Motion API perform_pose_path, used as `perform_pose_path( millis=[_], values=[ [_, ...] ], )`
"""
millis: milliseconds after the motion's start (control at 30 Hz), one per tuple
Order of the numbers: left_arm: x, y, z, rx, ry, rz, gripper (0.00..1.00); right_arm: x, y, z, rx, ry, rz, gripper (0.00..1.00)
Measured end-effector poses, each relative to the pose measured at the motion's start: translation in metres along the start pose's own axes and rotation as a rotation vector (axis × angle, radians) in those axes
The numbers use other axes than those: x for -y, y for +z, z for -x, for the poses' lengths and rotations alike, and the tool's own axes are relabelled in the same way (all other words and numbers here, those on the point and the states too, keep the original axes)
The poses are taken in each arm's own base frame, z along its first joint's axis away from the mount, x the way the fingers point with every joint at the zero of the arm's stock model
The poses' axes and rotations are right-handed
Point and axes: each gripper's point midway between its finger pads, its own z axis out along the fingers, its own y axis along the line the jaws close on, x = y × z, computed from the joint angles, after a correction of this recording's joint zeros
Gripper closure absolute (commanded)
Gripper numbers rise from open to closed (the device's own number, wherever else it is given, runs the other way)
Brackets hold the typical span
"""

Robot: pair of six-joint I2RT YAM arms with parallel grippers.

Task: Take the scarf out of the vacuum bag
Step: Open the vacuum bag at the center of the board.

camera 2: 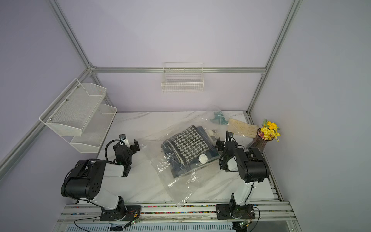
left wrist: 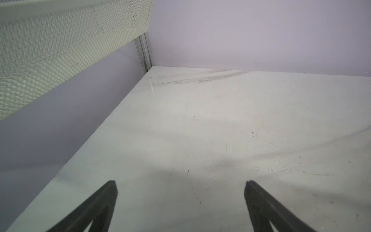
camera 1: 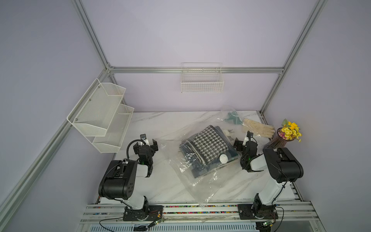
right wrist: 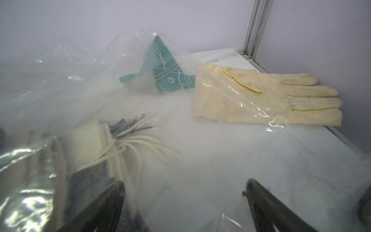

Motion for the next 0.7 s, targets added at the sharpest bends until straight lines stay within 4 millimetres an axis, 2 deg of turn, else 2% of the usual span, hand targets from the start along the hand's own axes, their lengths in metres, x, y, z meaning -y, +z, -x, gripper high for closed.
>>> perform_pose_path(
  millis=[700],
  values=[
    [-0.0019, 0.0, 0.0001, 0.0, 0.0, 0.011, 0.0, 0.0001, 0.0, 0.0001, 0.0, 0.001, 0.0, 0.03]
  ],
)
